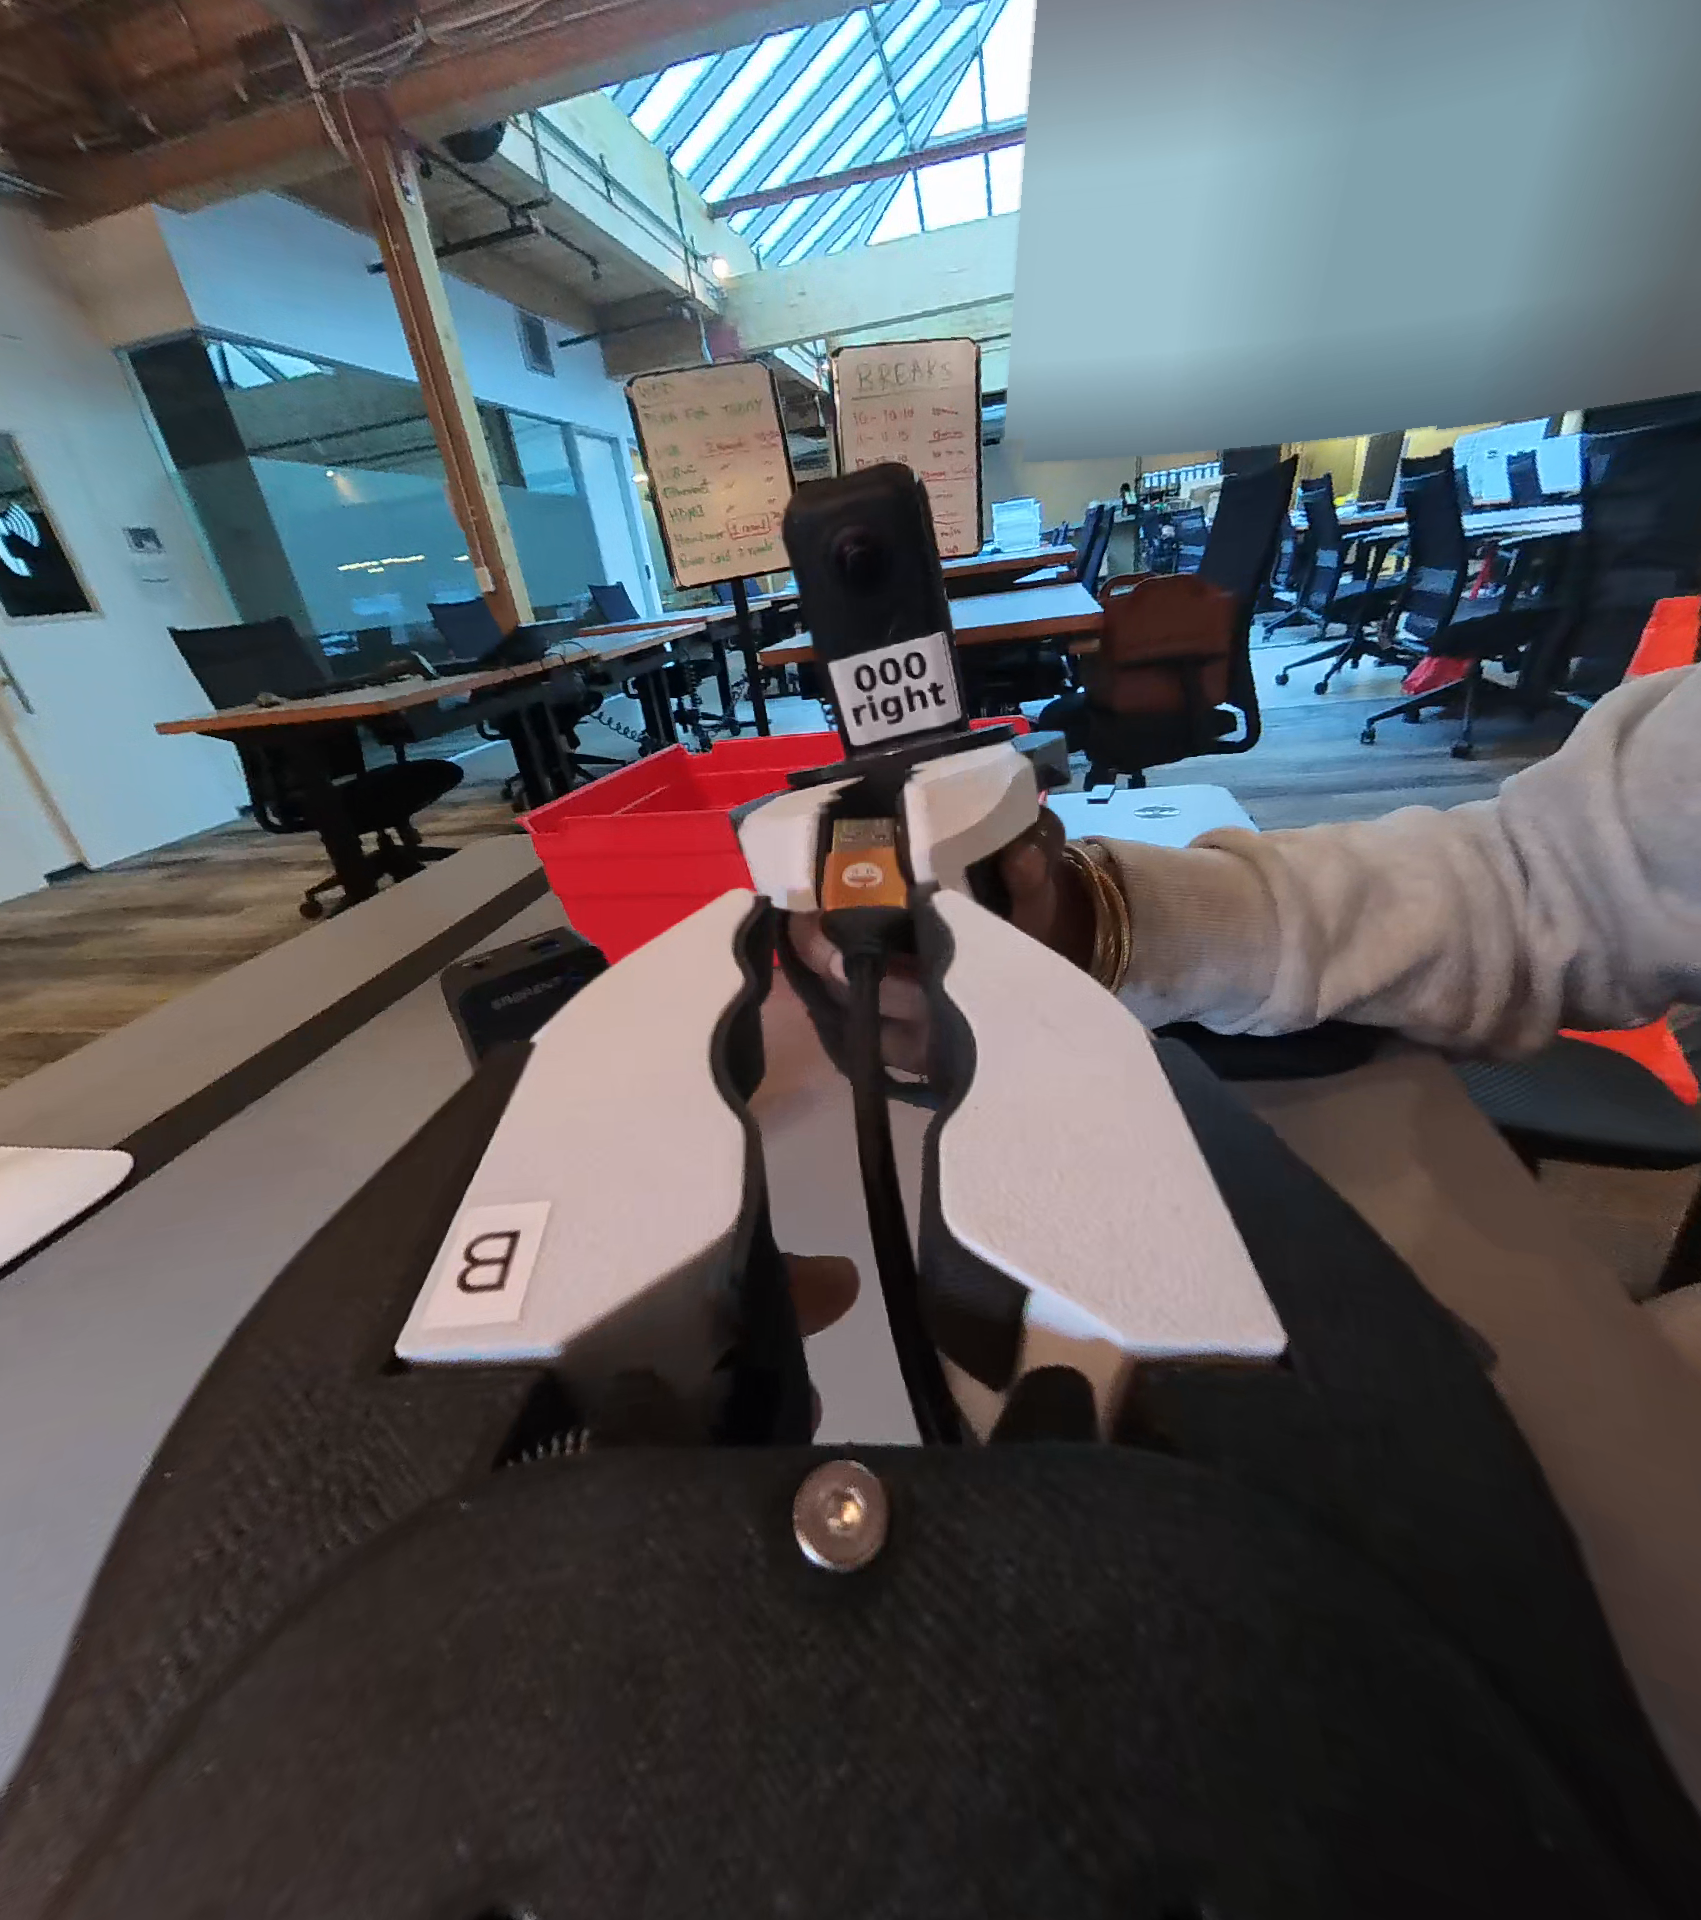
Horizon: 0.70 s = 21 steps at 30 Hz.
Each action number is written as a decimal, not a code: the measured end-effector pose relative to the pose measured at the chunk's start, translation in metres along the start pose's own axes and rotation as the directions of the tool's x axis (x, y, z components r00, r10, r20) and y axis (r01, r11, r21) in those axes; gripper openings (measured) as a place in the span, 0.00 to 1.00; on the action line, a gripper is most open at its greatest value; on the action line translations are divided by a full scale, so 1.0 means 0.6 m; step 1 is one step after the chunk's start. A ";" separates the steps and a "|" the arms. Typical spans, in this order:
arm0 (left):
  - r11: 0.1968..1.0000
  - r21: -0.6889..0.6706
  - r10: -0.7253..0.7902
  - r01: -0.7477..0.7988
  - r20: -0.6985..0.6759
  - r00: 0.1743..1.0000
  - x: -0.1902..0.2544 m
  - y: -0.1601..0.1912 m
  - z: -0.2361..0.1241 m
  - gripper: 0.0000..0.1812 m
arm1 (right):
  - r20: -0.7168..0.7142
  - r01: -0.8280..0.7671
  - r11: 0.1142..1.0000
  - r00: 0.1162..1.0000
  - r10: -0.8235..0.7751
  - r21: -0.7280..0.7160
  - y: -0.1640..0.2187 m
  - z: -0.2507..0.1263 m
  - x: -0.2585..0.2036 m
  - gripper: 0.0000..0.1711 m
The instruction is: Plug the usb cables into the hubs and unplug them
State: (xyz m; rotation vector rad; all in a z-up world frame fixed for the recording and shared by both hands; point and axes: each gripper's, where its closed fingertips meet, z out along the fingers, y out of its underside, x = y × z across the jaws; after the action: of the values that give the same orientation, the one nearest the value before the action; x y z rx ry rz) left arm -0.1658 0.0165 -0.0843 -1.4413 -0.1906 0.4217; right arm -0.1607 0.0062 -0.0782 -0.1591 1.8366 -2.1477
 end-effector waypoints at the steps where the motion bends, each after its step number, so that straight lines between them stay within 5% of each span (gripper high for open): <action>1: 1.000 -0.001 -0.004 0.004 -0.003 1.000 0.001 0.001 0.001 0.14 | -0.001 -0.003 1.000 1.000 0.003 0.011 -0.002 -0.001 0.001 0.08; 12: 0.999 -0.045 -0.025 0.024 -0.030 0.999 0.006 0.010 0.001 0.09 | -0.007 0.020 0.998 1.000 -0.020 -0.052 0.009 -0.007 0.002 0.10; 21: 0.990 -0.128 -0.074 0.065 -0.067 0.995 0.009 0.028 -0.002 0.09 | -0.080 0.245 0.955 0.962 -0.261 -0.169 0.017 -0.015 0.005 0.14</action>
State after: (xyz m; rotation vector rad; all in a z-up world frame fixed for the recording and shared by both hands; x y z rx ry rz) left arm -0.1633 0.0190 -0.1015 -1.5664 -0.2119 0.3048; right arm -0.1644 0.0128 -0.0900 -0.3457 2.1496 -2.2091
